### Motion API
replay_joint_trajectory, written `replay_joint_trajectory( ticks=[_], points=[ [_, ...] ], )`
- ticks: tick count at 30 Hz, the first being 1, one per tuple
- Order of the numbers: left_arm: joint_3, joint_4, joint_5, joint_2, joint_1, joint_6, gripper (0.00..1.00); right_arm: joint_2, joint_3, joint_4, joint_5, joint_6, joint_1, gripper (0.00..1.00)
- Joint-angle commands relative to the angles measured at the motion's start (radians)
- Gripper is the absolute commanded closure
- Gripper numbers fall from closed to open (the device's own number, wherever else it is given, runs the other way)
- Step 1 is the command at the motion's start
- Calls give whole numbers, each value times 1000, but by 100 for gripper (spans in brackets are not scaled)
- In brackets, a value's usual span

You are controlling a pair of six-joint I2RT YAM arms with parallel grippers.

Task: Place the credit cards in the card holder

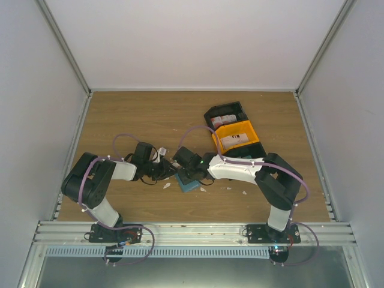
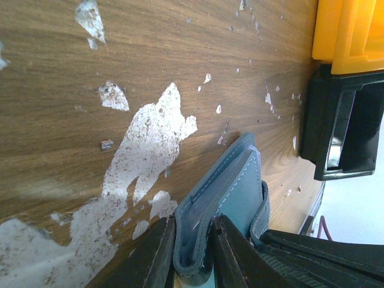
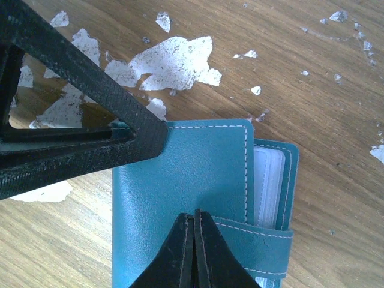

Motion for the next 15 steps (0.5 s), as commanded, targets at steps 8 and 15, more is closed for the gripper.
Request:
replay_joint_trajectory(
  ticks=[8,15],
  points=[
    [-8,-24,-51,31,-10,15,79,18,-36,34,-100,-27,22,99],
    [-8,-26,-54,33,-10,13,79,33,-76,50,-101,-14,28,99]
  ],
)
